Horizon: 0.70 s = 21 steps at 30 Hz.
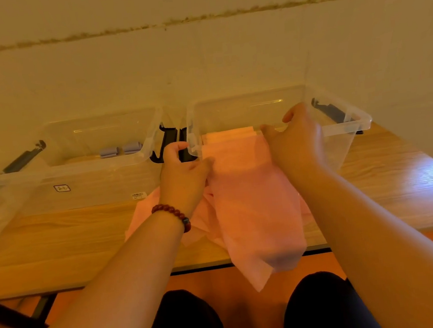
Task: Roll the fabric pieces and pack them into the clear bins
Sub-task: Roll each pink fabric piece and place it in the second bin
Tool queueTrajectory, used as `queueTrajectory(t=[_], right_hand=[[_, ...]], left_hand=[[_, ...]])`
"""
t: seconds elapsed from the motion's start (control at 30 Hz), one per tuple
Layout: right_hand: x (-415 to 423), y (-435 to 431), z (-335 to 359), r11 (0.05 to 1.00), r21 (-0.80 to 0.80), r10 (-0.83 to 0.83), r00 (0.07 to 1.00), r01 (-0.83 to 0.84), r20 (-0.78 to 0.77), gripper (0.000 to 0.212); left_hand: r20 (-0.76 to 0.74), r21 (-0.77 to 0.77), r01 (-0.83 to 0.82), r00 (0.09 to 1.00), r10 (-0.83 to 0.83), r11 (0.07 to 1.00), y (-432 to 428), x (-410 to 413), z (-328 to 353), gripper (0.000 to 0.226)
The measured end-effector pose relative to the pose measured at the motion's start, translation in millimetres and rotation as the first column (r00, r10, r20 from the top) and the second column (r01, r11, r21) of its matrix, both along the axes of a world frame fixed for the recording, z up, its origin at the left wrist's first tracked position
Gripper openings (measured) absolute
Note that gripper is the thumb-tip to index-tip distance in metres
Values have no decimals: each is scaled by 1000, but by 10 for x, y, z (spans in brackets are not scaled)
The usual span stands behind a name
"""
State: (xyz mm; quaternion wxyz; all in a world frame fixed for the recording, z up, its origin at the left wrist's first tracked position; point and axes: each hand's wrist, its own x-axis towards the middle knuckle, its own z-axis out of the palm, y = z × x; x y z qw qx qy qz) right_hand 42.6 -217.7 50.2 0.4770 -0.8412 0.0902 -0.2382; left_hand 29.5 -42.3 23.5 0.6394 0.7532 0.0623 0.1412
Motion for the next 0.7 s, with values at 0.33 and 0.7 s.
queueTrajectory(t=[0.33,0.7], right_hand=[[-260,10,-299,862,507,164,959,-26,-229,23],[32,-24,176,878,425,289,951,-220,-105,23]], left_hand=[[-282,-114,90,952,-119,989,47,-30,-153,46],[-109,-358,220,955,-275,907,22,76,171,13]])
